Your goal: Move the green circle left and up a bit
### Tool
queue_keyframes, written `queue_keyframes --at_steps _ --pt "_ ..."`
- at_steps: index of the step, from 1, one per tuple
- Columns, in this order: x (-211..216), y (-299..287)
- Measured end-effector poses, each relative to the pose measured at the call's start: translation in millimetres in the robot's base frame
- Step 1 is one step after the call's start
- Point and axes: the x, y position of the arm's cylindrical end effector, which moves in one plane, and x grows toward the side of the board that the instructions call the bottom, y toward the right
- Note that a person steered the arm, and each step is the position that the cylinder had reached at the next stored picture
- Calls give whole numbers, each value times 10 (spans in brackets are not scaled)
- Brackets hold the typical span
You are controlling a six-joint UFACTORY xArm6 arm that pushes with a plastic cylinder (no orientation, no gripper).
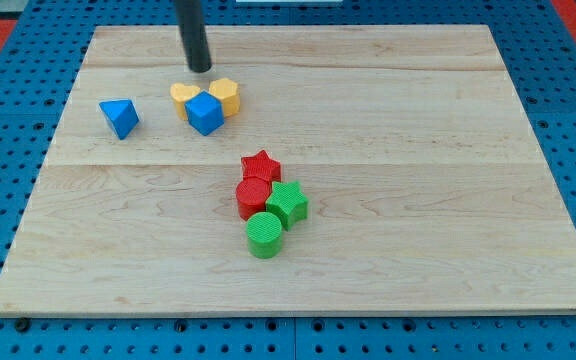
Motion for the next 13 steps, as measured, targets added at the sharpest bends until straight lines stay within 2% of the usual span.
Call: queue_keyframes --at_steps 1,2,5,6,7,8,9,11,12,13 --pt "8 1326" --pt "677 2182" --pt "1382 2207" --pt "1837 2279" --pt "2687 2593" --pt "3381 2400" --pt "3576 2164" --pt "3203 927" --pt "2967 953" --pt "2949 522"
